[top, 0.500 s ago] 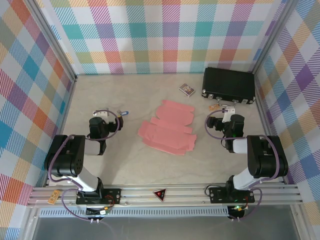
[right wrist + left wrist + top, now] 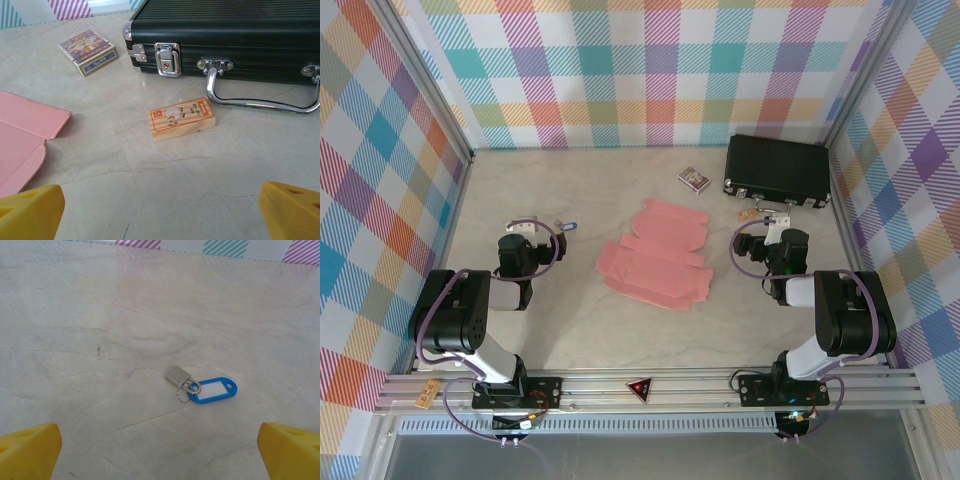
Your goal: Fold the paper box
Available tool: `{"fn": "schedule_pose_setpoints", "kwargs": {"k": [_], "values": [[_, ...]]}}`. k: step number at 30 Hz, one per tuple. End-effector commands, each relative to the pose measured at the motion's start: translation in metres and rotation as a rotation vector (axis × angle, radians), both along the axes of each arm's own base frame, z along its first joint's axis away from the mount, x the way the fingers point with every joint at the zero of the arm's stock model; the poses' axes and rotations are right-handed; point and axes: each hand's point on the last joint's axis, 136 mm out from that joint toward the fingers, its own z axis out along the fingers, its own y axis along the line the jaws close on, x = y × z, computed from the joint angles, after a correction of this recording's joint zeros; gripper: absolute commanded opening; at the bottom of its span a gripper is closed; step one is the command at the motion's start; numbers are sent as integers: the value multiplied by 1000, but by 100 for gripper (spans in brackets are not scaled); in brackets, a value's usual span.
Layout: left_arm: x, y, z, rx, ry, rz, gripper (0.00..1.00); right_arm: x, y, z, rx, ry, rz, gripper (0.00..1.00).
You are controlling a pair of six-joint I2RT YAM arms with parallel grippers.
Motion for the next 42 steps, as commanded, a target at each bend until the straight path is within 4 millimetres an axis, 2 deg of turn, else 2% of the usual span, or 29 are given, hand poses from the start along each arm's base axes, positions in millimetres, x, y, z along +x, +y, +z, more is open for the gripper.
{"fn": "schedule_pose_setpoints", "kwargs": {"k": [1, 11, 15, 18, 20, 21, 24, 27, 30, 33, 36, 39, 42], "values": [[4, -5, 3, 12, -6, -22, 100, 7, 1, 12, -19, -45, 7, 99], [3, -4, 5, 11, -15, -15, 100, 7, 1, 13, -18, -50, 5, 99], [-4, 6, 25, 11, -51, 49, 100, 10, -9, 26, -20, -27, -55, 99], [-9, 16, 43, 15, -24, 123, 100, 5, -15, 37, 6, 75, -110, 99], [-14, 22, 58, -72, 32, 202, 100, 0, -13, 46, 50, 154, -121, 99], [-15, 18, 66, -110, 50, 197, 100, -2, -11, 51, 77, 183, -125, 99], [-20, -14, 76, -209, 139, 96, 100, -12, 8, 62, 210, 272, -75, 99], [-28, -53, 84, -255, 196, 10, 99, -22, 44, 72, 316, 338, 57, 99], [-36, -101, 87, -269, 259, -115, 90, -33, 82, 72, 287, 388, 161, 99], [-44, -147, 80, -269, 347, -231, 79, -40, 119, 69, 264, 433, 239, 100], [-44, -185, 71, -273, 398, -324, 62, -46, 152, 59, 259, 488, 305, 92], [-35, -207, 57, -311, 464, -355, 37, -52, 176, 46, 232, 528, 339, 77], [-26, -229, 43, -329, 541, -394, 16, -61, 192, 31, 218, 571, 374, 56]]}}
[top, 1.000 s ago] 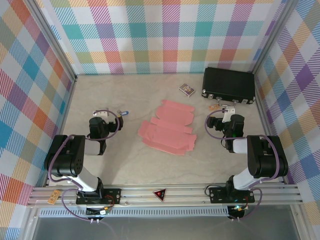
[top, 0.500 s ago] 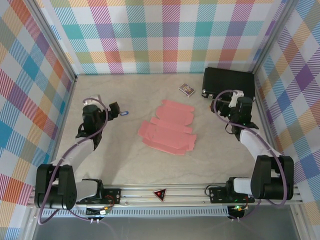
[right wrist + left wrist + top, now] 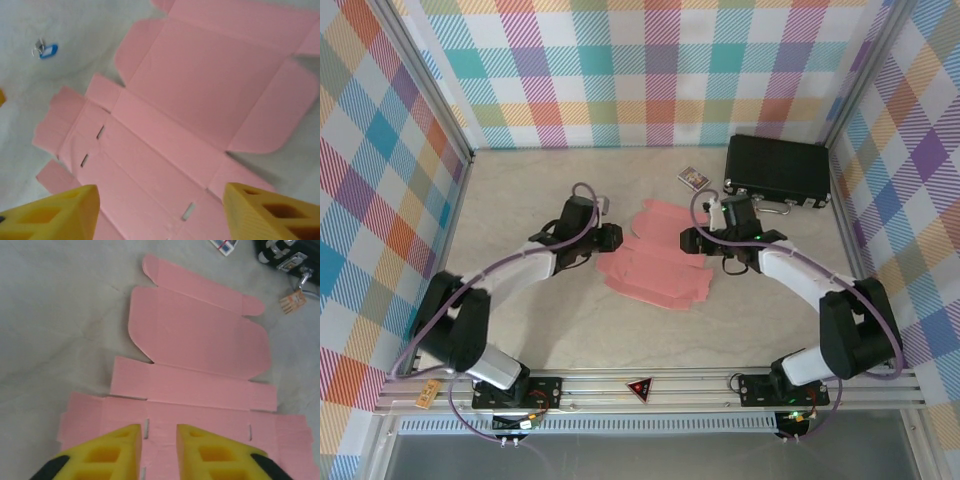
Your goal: Fold the paper box
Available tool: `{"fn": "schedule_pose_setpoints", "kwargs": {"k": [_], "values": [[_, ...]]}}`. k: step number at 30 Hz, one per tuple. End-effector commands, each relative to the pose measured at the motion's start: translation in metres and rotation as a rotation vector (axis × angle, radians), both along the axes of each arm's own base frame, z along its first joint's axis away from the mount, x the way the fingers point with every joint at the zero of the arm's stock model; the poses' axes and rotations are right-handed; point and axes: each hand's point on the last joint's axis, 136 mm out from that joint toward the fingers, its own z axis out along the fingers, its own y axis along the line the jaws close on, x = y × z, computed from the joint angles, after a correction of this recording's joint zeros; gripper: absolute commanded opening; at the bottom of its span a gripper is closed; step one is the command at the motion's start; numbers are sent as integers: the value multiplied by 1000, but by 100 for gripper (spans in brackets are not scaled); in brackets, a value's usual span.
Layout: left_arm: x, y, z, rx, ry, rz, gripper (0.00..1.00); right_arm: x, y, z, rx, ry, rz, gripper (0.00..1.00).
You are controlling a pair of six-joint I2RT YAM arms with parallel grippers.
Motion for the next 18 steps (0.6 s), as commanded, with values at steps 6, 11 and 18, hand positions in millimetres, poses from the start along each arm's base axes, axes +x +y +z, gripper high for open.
{"fn": "schedule_pose_setpoints", "kwargs": {"k": [6, 11, 18], "values": [[1, -34, -48, 41, 227, -66, 0, -22, 18, -41, -11, 143, 21, 25], [-15, -26, -74, 114, 276, -50, 0, -20, 13, -60, -44, 173, -20, 16], [-45, -14, -98, 129, 328, -25, 0, -12, 22, -84, -46, 233, -15, 12]]}}
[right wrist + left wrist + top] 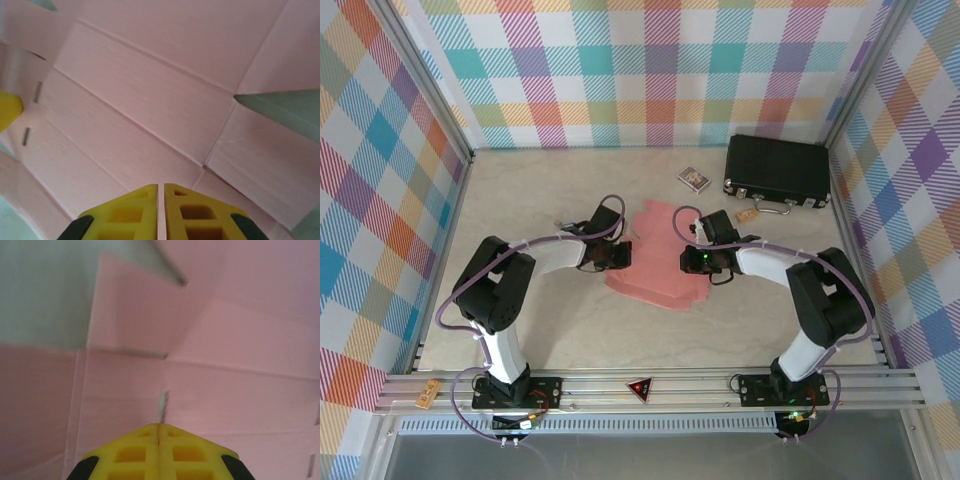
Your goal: Fold the paper box
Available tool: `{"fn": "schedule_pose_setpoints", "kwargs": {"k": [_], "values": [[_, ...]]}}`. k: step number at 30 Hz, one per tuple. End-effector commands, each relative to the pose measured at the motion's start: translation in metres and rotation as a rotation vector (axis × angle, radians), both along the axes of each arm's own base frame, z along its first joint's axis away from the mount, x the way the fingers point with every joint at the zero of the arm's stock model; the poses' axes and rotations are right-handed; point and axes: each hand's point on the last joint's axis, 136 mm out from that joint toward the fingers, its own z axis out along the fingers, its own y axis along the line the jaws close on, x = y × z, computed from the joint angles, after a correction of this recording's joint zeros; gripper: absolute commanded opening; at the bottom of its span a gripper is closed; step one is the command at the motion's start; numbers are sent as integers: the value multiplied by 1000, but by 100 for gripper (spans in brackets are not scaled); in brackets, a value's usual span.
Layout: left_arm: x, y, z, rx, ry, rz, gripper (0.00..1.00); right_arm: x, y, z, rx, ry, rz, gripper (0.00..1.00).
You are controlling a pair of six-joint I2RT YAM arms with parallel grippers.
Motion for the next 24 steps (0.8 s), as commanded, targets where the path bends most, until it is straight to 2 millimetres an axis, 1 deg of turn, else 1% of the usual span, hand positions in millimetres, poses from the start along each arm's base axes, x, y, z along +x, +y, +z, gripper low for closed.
{"fn": "schedule_pose_setpoints", "kwargs": {"k": [1, 5, 7, 13, 15, 16, 17, 19, 21, 24], "values": [[-16, 5, -3, 0, 20, 28, 0, 9, 9, -4, 13, 9, -7, 11], [-31, 2, -7, -11, 46, 27, 0, 19, 11, -11, -13, 19, -2, 11], [-38, -3, -7, -21, 59, 17, 0, 23, 14, -13, -23, 27, 10, 11], [-63, -31, -2, -55, 84, -41, 0, 37, 18, -20, -64, 29, 36, 12], [-69, -43, 1, -85, 91, -59, 0, 42, 20, -18, -70, 25, 44, 13], [-71, -49, 5, -108, 95, -67, 0, 45, 22, -14, -65, 18, 55, 12], [-71, -53, 9, -128, 94, -69, 0, 46, 25, -9, -56, 10, 67, 11], [-65, -54, 22, -151, 60, -41, 1, 48, 28, 4, -46, -8, 72, 11], [-56, -55, 42, -167, 2, -30, 6, 50, 27, 18, -37, -30, 65, 12], [-42, -55, 71, -171, -67, -35, 14, 44, 24, 35, -29, -58, 59, 13]]}}
